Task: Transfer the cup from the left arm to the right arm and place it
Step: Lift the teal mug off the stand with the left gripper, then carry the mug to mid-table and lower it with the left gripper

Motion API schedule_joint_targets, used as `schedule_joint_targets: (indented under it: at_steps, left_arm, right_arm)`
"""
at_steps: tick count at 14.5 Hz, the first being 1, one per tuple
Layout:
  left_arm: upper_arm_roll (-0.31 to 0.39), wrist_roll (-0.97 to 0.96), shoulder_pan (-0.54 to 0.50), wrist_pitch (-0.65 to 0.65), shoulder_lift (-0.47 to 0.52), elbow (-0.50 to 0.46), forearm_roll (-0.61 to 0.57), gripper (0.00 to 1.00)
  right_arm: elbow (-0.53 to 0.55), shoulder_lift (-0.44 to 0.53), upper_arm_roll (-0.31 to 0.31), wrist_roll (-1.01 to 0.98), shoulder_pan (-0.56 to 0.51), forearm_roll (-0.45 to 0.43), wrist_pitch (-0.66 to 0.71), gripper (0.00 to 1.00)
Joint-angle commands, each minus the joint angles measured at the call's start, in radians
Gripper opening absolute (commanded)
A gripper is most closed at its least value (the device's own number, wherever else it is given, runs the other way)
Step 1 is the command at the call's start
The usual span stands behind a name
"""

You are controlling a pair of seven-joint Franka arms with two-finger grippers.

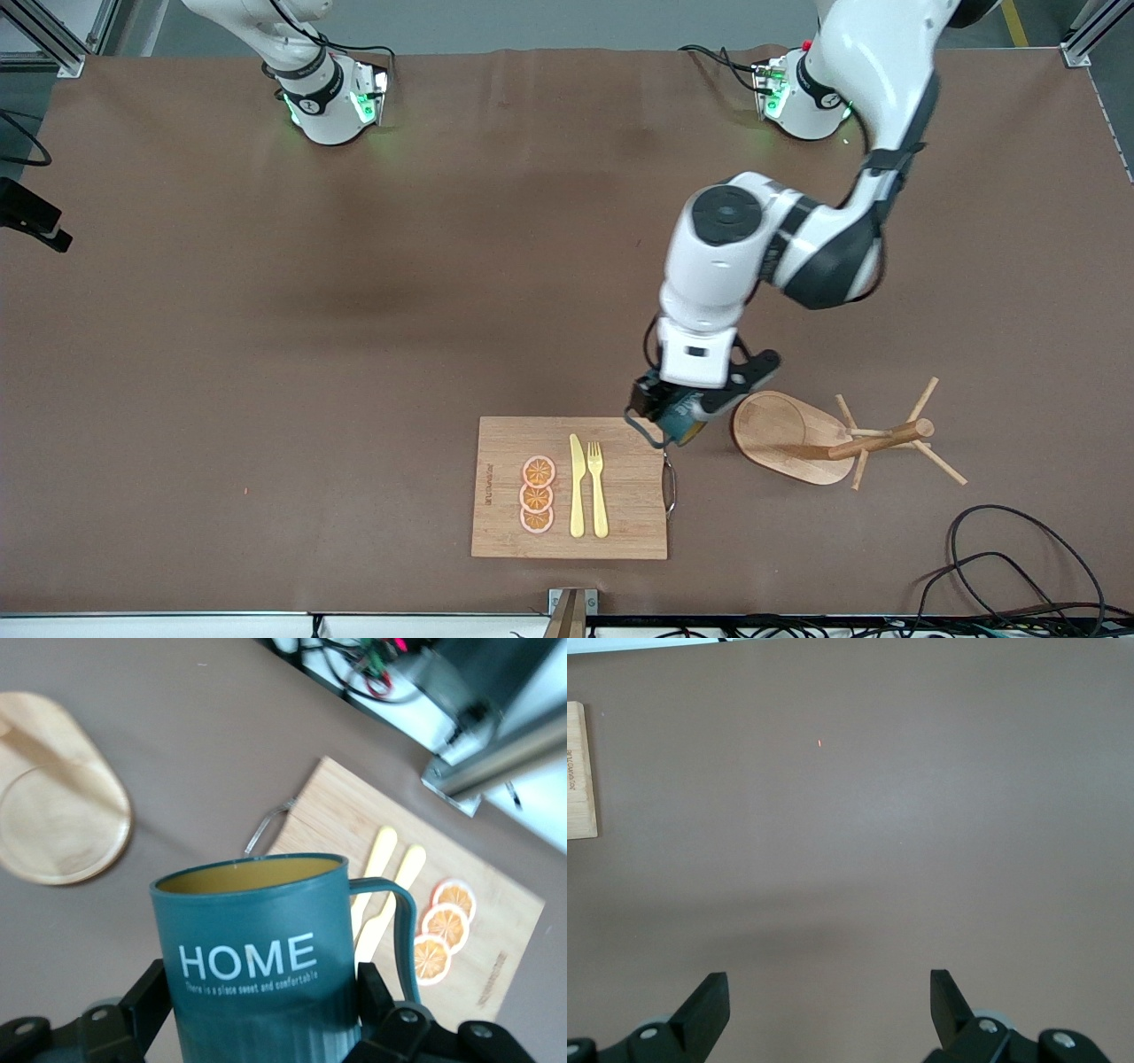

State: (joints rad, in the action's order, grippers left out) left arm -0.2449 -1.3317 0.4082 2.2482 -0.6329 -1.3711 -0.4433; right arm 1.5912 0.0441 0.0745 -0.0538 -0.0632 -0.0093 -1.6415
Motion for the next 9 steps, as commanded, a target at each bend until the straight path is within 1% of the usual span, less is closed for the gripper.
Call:
schedule_joint_targets:
  at_steps: [1,2,3,4,5,6,7,8,9]
  left_arm:
    - [0.027,-0.001,0.098,0.031,-0.091,0.053,-0.157,0.64]
    - [0.029,-0.001,0.124,0.037,-0.103,0.053,-0.228,0.61]
    - [0.03,-0.003,0.159,0.039,-0.123,0.053,-0.308,0.6]
    - [0.032,-0.023,0.191,0.041,-0.142,0.053,-0.406,0.61]
    - [0.03,-0.059,0.202,0.042,-0.158,0.052,-0.507,0.62]
    - [0.024,-0.117,0.231,0.042,-0.181,0.053,-0.585,0.62]
    - [0.03,-0.192,0.266,0.042,-0.206,0.053,-0.604,0.62]
    - [0.048,-0.246,0.309,0.042,-0.235,0.055,-0.641,0.61]
    - [0.102,-0.309,0.384,0.041,-0.26,0.053,-0.732,0.61]
  right_arm:
    - [0.001,0.008,-0.018,-0.018,-0.027,0.002,-0.001,1.0]
    - [0.003,0.008,-0.018,-0.018,-0.027,0.002,-0.001,1.0]
    - [0.003,0.008,-0.018,-0.018,-0.027,0.002,-0.001,1.0]
    - [0.003,0.008,-0.018,-0.018,-0.027,0.002,-0.001,1.0]
    - [0.003,0.008,-0.018,-0.018,-0.027,0.002,-0.001,1.0]
    - [0.003,0.008,-0.018,-0.018,-0.027,0.002,-0.001,1.0]
    - [0.003,0.008,-0.018,-0.018,-0.027,0.002,-0.001,1.0]
    - [0.003,0.008,-0.018,-0.018,-0.027,0.002,-0.001,1.0]
    - [0.003,0.008,-0.018,-0.018,-0.027,0.002,-0.001,1.0]
